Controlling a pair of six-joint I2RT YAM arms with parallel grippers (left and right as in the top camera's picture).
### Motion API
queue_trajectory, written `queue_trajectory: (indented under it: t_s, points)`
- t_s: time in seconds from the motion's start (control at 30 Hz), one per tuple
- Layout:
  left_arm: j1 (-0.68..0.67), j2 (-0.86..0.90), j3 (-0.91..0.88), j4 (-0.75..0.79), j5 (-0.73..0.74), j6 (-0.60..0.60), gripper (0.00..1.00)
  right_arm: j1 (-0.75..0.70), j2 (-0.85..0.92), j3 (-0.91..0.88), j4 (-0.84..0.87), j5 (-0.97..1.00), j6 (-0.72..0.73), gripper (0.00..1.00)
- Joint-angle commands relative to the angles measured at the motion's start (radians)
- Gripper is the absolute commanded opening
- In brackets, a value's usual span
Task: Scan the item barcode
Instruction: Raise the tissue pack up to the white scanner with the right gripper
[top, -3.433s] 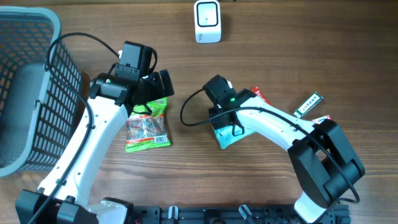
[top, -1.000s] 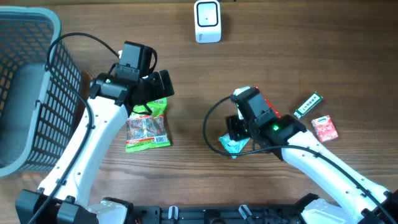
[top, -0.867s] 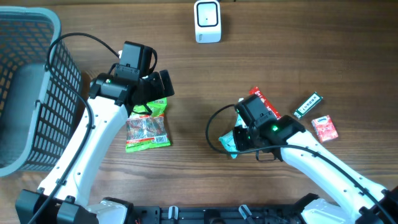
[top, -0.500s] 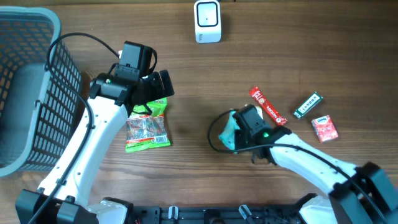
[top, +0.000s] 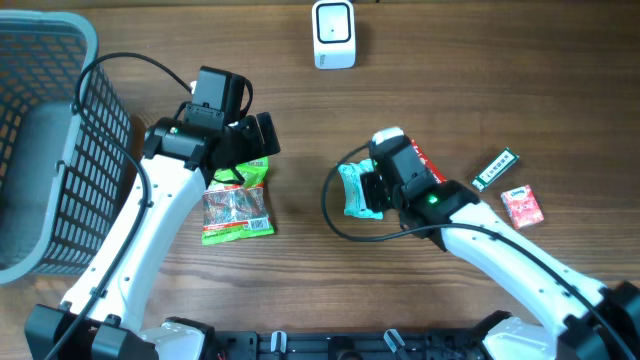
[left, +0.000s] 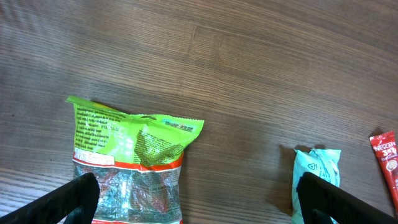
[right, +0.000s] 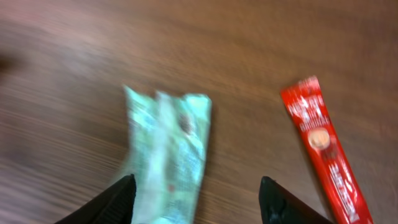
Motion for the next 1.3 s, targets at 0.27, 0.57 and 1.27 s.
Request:
queue_trajectory:
  t_s: [0.27, 0.57, 1.27]
  points:
    - [0.003, -0.012, 0.000, 0.002, -0.010, 0.012, 1.00, 0.148, 0.156, 0.019, -0.039, -0.010, 0.074, 0.73]
    - [0.003, -0.012, 0.000, 0.002, -0.010, 0.012, 1.00, 0.161, 0.373, 0.019, 0.046, 0.059, 0.024, 0.61]
    - [0.003, -0.012, 0.000, 0.002, -0.010, 0.012, 1.00, -0.037, -0.062, 0.020, -0.059, -0.615, -0.032, 0.04]
